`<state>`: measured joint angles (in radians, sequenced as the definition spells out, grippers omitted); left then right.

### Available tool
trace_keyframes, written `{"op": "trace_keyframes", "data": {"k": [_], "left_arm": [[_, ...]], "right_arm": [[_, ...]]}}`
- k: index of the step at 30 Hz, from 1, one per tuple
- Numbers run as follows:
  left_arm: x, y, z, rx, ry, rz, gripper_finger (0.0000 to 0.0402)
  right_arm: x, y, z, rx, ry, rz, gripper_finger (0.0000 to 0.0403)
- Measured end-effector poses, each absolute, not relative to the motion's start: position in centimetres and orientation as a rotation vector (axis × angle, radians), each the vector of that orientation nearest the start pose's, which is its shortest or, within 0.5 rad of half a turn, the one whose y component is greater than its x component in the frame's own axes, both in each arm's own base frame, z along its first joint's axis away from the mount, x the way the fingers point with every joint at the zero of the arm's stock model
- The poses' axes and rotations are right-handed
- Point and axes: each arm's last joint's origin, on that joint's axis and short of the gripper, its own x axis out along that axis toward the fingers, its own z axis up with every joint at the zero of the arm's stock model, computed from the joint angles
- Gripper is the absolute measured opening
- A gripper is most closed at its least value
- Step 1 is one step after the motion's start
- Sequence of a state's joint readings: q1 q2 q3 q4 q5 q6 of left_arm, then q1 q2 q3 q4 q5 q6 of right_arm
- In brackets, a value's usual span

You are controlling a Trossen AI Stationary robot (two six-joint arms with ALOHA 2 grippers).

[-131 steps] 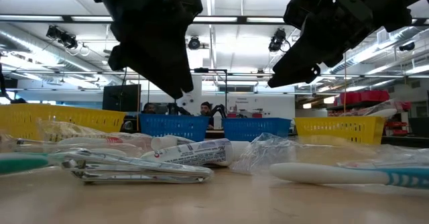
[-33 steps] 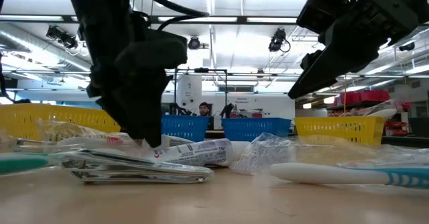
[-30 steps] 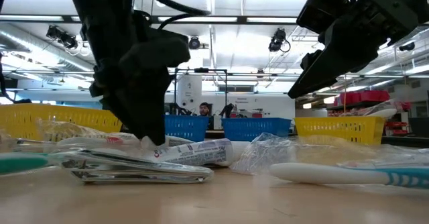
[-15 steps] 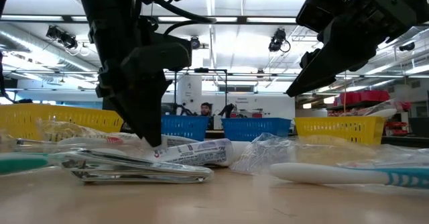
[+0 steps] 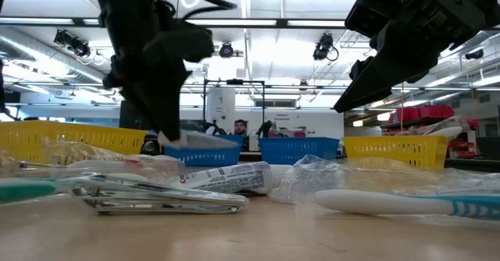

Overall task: Pick & Place Travel size toiletries
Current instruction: Put the white toothpaste into the left blue bin

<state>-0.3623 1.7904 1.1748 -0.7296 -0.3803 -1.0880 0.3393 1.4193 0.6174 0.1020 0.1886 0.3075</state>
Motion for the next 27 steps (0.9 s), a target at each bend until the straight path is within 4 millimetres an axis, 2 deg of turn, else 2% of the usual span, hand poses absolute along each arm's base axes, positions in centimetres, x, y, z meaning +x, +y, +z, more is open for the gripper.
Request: {"op": "trace_keyframes", "data": {"k": [8,11,16,20,24,27], "left_arm": [[29.8,-5.9,22.7,-0.371,0.917,0.826,0.0073],[29.8,-3.4,23.6,-0.311,0.911,0.842,0.0073],[30.4,1.1,23.2,-0.279,1.048,0.769,0.0074],[30.7,3.9,22.1,-0.293,1.1,0.788,0.0074],[31.2,5.6,21.0,-0.337,1.143,0.762,0.0074],[31.5,6.1,19.8,-0.348,1.194,0.736,0.0074]], "right_arm": [[25.4,8.4,16.9,0.117,0.682,0.04,0.0228],[25.5,8.4,16.9,0.118,0.678,0.04,0.0231],[25.5,8.4,16.9,0.119,0.676,0.041,0.023],[25.4,8.4,16.9,0.118,0.678,0.04,0.0222],[25.4,8.4,16.9,0.118,0.68,0.04,0.0218],[25.4,8.4,16.9,0.117,0.681,0.04,0.0221]]}}
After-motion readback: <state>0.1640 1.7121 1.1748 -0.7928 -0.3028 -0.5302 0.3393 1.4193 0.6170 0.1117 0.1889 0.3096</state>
